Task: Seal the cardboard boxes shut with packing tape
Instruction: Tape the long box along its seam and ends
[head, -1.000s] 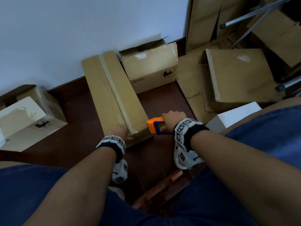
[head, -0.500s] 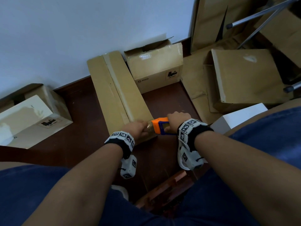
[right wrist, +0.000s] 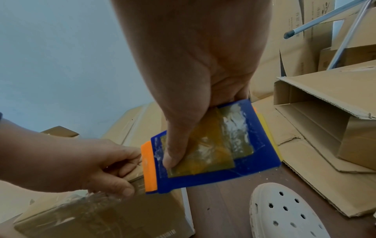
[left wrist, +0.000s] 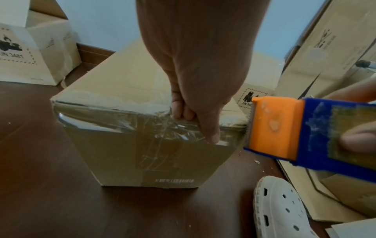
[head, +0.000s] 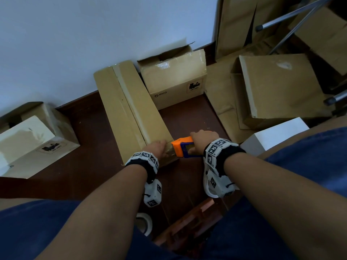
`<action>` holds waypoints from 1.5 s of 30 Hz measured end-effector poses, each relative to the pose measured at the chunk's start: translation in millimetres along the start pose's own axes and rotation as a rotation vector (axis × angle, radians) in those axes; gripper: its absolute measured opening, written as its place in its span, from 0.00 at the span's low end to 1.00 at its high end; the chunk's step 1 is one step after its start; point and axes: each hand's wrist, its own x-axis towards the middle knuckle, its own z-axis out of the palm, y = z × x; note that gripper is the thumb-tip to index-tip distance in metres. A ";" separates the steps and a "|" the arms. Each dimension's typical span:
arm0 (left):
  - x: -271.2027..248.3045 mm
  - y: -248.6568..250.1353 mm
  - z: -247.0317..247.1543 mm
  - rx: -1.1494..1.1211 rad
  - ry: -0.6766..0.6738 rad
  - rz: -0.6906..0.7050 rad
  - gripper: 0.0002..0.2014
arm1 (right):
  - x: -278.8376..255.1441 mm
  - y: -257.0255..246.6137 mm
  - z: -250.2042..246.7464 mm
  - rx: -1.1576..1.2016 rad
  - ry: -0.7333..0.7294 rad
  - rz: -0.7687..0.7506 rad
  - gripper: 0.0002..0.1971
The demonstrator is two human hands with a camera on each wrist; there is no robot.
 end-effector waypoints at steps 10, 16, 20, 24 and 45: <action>4.8 -4.4 0.2 -0.032 -0.005 0.001 0.20 | 1.1 18.7 -1.0 0.067 -0.014 -0.070 0.27; 5.9 -7.0 2.8 -0.051 0.017 0.033 0.18 | -9.9 68.2 -14.6 0.072 -0.024 0.012 0.28; 6.3 -6.1 -0.4 -0.066 0.037 0.039 0.14 | -10.5 62.7 -27.1 -0.017 -0.003 0.055 0.22; 6.2 -9.5 2.1 -0.088 0.077 0.037 0.15 | -2.8 56.4 -19.7 -0.042 -0.002 0.087 0.22; 8.2 -17.7 -1.0 -0.097 0.058 0.141 0.15 | 28.4 -4.7 -7.0 -0.066 -0.045 0.093 0.18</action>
